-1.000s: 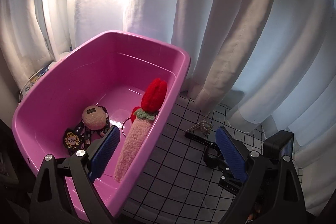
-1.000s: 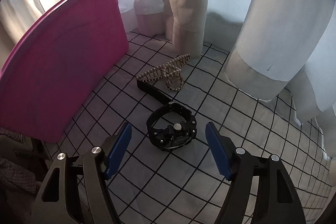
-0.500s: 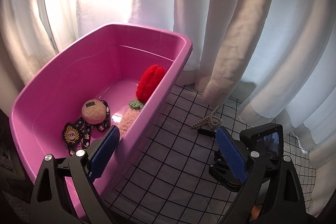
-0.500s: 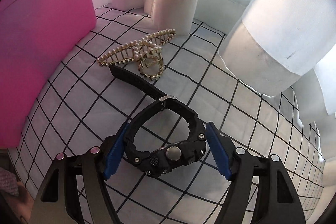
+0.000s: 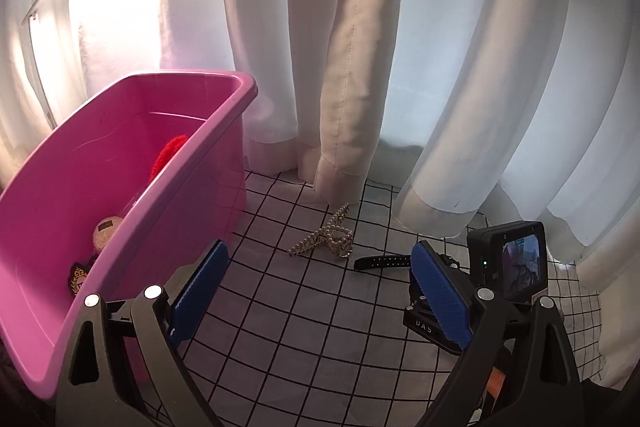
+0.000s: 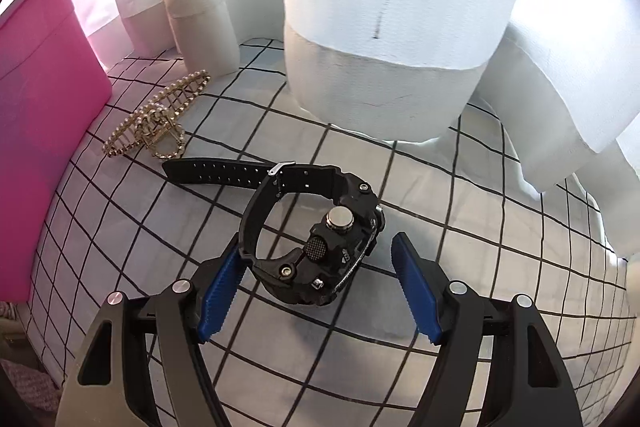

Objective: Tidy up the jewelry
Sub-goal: 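Move the right tool over the black wristwatch while the left tool approaches the pearl hair clip, then close the right tool on the watch while the left tool closes on the pearl clip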

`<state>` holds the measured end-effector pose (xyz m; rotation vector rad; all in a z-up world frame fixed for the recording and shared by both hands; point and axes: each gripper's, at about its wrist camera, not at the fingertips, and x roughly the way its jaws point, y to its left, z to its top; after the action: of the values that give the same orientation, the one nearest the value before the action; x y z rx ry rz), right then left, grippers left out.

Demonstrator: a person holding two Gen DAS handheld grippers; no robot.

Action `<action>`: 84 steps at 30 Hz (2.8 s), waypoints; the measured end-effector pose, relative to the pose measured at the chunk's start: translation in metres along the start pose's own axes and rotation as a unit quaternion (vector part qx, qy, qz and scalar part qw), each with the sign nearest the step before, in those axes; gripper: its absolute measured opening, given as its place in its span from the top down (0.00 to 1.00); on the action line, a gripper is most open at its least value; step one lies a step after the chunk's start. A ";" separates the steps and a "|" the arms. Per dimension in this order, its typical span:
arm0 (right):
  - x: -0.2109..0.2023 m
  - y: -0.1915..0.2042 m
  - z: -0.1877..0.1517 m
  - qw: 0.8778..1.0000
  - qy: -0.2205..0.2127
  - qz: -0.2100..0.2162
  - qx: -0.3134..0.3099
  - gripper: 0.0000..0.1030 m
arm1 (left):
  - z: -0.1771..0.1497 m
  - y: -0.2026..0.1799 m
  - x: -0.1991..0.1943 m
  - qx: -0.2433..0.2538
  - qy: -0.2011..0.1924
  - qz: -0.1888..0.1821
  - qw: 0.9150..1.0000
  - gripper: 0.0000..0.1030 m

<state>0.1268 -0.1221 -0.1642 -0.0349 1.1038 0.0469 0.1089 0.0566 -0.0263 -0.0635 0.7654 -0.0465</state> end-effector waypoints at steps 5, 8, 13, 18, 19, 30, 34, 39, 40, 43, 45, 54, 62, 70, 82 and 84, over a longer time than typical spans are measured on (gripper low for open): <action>-0.001 -0.014 0.003 1.000 -0.007 0.015 0.006 0.33 | -0.004 -0.013 0.043 0.010 0.013 -0.015 1.000 0.12; -0.001 -0.015 0.000 0.999 -0.012 0.030 0.005 0.33 | -0.003 -0.015 0.072 0.013 0.021 -0.020 0.999 0.12; -0.004 -0.028 -0.005 0.998 -0.023 0.054 0.004 0.33 | -0.001 -0.014 0.113 0.029 0.037 -0.018 0.999 0.12; -0.007 -0.034 -0.006 0.998 -0.025 0.055 0.002 0.33 | 0.001 -0.007 0.153 0.015 0.078 -0.001 0.997 0.12; -0.006 -0.034 -0.006 0.998 -0.024 0.057 0.004 0.33 | 0.001 -0.005 0.159 0.009 0.085 0.001 0.996 0.12; 0.003 -0.034 0.006 0.998 -0.015 0.066 0.011 0.33 | 0.002 -0.001 0.209 0.001 0.131 0.024 0.991 0.12; 0.006 -0.030 0.009 0.998 -0.014 0.058 0.010 0.33 | 0.001 0.000 0.221 0.003 0.141 0.030 0.990 0.12; 0.009 -0.028 0.011 0.999 -0.016 0.049 0.008 0.33 | -0.001 0.006 0.231 0.004 0.149 0.031 0.988 0.12; 0.009 -0.027 0.012 0.999 -0.016 0.043 0.006 0.33 | -0.001 0.008 0.234 0.003 0.150 0.029 0.988 0.11; 0.015 -0.017 0.016 0.999 -0.016 0.028 -0.005 0.32 | -0.003 0.002 0.240 0.014 0.147 0.034 0.988 0.11; 0.017 -0.014 0.017 1.000 -0.016 0.020 -0.010 0.32 | -0.006 0.000 0.239 0.019 0.141 0.036 0.989 0.09; 0.030 -0.003 0.023 1.000 -0.018 0.000 -0.014 0.17 | -0.010 0.000 0.245 0.022 0.121 0.031 0.992 0.05; 0.034 -0.005 0.024 1.000 -0.014 -0.005 -0.003 0.09 | -0.013 0.002 0.244 0.022 0.120 0.028 0.992 0.06; 0.017 -0.014 0.009 0.999 -0.033 0.001 -0.009 0.37 | -0.011 0.005 0.228 0.023 0.113 0.024 0.993 0.16; 0.009 -0.016 -0.007 0.999 -0.035 0.015 0.008 0.38 | -0.029 0.012 0.203 0.012 0.113 0.015 0.993 0.21; 0.007 -0.016 -0.011 0.999 -0.035 0.017 0.013 0.38 | -0.034 0.015 0.195 0.008 0.114 0.016 0.993 0.21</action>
<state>0.1205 -0.1388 -0.1751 0.0083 1.0358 0.0634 0.2255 0.0570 -0.1866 -0.0319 0.9933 -0.0302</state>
